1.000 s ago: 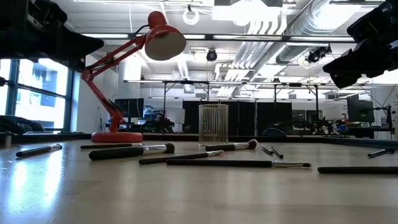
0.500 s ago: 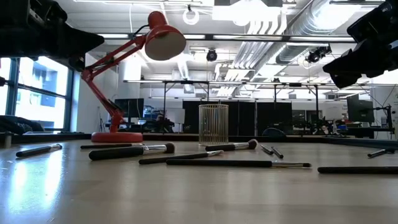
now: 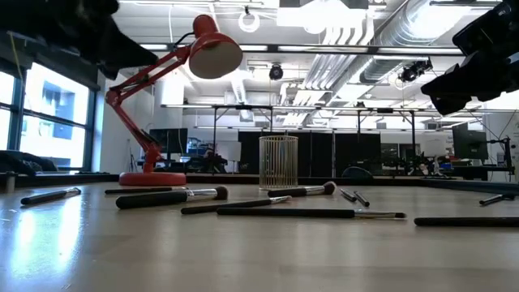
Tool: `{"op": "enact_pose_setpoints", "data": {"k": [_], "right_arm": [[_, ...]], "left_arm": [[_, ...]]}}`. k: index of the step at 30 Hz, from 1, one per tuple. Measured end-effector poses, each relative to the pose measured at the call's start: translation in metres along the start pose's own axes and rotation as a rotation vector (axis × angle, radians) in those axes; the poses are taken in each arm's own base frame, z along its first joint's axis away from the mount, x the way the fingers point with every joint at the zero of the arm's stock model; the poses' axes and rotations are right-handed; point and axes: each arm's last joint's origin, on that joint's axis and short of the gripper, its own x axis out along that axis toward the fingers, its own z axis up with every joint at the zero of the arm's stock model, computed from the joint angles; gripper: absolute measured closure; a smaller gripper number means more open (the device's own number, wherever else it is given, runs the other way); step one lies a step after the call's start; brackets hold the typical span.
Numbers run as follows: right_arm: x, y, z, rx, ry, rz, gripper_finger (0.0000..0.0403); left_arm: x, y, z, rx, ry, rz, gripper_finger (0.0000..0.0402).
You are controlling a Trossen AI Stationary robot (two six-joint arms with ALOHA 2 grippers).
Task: Put items in baskets/containers
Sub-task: Put the brush into the wire bin
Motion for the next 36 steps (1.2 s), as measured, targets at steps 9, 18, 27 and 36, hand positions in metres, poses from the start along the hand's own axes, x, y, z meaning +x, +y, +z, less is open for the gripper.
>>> {"op": "enact_pose_setpoints", "data": {"k": [9,18,27,36], "right_arm": [[0.0,0.0,0.0,0.0,0.0,0.0,0.0398],[0.0,0.0,0.0,0.0,0.0,0.001,0.0398],[0.0,0.0,0.0,0.0,-0.001,0.0,0.0398],[0.0,0.0,0.0,0.0,0.0,0.0,0.0398]], "left_arm": [[0.032,-0.039,0.03,-0.149,0.276,0.191,0.0401],[0.058,-0.033,0.039,-0.337,0.497,0.404,0.0401],[0.089,0.003,0.01,-0.44,0.806,0.484,0.0342],[0.117,0.021,-0.02,-0.408,1.006,0.464,0.0272]]}}
